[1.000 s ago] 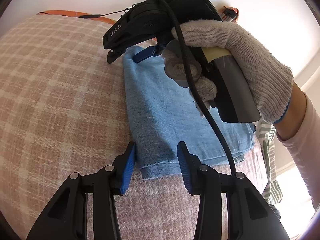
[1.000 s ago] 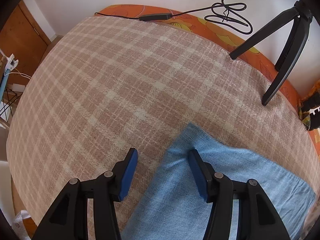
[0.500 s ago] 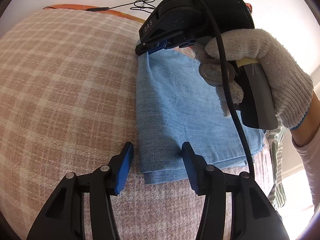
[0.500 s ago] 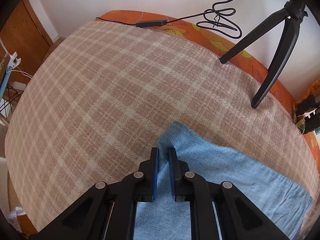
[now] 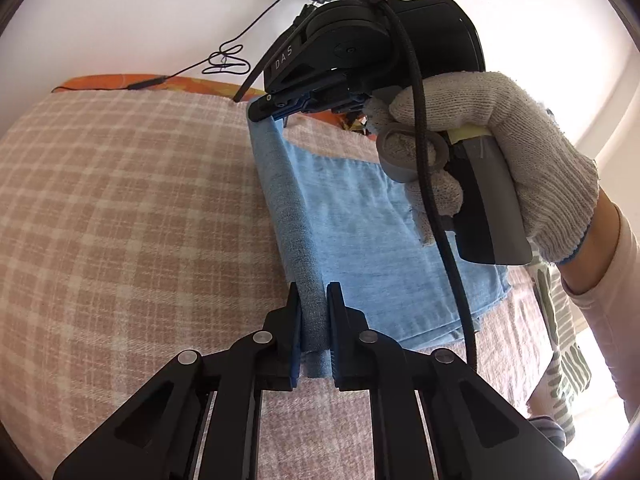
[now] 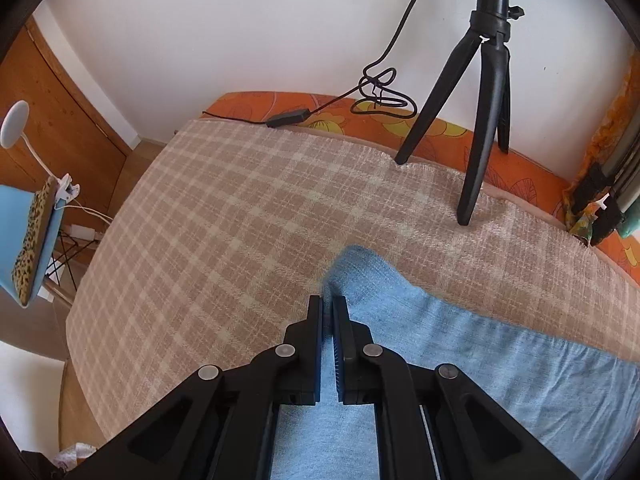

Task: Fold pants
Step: 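Lift the held edge and fold it over toward the waistband with both tools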

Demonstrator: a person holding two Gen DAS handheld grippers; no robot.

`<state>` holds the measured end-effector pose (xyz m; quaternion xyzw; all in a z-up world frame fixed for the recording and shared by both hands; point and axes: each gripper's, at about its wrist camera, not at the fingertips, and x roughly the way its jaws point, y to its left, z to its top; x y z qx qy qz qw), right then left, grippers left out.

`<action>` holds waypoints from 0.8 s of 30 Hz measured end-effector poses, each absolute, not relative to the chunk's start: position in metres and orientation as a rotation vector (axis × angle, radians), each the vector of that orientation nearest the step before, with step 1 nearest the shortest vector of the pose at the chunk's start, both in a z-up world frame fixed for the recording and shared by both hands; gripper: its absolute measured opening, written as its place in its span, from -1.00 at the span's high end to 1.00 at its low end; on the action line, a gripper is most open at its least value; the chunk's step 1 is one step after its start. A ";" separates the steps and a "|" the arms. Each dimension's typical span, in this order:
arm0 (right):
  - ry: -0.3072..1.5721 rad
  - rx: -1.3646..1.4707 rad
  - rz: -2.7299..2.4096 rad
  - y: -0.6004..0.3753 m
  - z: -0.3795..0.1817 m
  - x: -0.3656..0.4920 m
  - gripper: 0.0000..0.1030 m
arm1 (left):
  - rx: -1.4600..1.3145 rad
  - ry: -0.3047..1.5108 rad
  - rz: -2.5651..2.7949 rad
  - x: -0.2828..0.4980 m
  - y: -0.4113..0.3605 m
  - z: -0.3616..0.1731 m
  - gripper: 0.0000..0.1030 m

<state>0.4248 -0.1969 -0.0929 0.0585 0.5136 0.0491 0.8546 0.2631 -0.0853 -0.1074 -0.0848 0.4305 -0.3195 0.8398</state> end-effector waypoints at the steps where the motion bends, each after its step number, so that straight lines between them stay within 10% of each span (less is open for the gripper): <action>1: 1.068 0.137 0.106 -0.202 -0.088 0.422 0.96 | -0.172 0.903 -0.689 0.262 -0.087 -0.101 0.82; 24: 0.846 0.370 0.022 -0.401 -0.009 0.314 0.96 | -0.020 0.844 -1.000 0.236 -0.257 -0.026 0.82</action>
